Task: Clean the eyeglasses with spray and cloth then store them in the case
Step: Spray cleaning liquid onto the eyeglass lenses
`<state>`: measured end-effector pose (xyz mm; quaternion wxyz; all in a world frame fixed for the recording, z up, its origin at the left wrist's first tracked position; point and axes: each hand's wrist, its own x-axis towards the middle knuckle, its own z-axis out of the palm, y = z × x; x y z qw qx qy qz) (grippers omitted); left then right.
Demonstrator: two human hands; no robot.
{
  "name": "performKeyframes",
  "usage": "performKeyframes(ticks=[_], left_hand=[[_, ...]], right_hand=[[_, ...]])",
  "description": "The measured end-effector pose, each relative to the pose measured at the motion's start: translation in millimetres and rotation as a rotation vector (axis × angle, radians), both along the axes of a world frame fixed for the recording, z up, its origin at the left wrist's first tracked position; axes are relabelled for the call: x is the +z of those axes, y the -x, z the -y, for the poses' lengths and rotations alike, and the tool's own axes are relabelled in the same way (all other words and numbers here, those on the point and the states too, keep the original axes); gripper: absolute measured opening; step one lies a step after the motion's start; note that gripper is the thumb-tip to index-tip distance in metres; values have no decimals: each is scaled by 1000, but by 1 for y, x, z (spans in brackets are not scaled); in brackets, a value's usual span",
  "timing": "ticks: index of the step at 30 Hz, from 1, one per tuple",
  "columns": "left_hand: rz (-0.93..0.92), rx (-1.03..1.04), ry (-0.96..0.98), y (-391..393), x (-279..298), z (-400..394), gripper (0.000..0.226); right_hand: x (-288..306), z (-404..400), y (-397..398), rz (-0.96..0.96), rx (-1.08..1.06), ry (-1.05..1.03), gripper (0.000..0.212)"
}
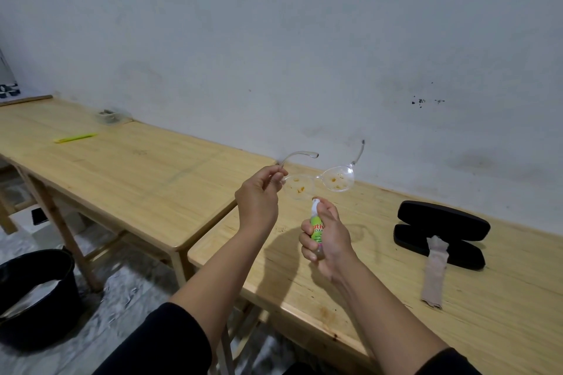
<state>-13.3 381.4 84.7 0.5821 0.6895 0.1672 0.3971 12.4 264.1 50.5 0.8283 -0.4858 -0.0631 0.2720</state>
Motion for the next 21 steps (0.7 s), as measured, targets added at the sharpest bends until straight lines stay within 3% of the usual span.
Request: performKeyframes(ticks=[16, 21], left_hand=[[35, -67, 39, -5, 4, 22, 18], [21, -88, 17, -7, 6, 26, 19]], right_hand=[[-1, 17, -8, 44, -20, -2, 17], [-8, 38, -16, 176, -158, 233, 32]])
